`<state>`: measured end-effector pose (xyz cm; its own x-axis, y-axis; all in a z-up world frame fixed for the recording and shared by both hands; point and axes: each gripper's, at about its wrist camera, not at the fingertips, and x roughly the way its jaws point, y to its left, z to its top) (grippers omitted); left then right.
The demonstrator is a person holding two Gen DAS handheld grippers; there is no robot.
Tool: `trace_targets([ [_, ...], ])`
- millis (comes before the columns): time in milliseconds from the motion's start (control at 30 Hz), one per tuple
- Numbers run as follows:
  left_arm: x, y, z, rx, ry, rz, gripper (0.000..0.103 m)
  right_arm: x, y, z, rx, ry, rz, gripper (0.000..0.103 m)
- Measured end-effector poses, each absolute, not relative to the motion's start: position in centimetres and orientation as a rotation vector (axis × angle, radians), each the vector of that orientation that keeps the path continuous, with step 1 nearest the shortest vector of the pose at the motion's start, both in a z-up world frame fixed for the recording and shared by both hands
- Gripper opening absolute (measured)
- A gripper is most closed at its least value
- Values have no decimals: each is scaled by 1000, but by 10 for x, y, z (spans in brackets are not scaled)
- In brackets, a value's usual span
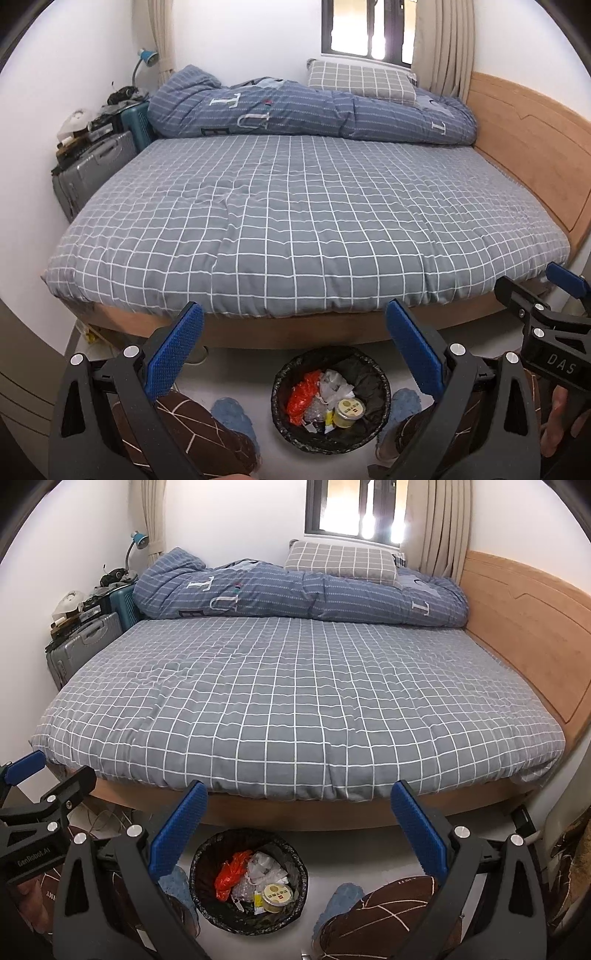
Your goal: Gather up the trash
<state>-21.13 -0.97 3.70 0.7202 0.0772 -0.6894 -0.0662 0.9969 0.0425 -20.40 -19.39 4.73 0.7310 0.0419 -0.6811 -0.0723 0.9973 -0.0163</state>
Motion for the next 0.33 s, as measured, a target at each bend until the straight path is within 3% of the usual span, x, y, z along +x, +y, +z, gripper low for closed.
trace_targets([
  [333, -210, -5, 35, 12, 773, 83, 97, -204, -193, 46, -47, 749, 62, 95],
])
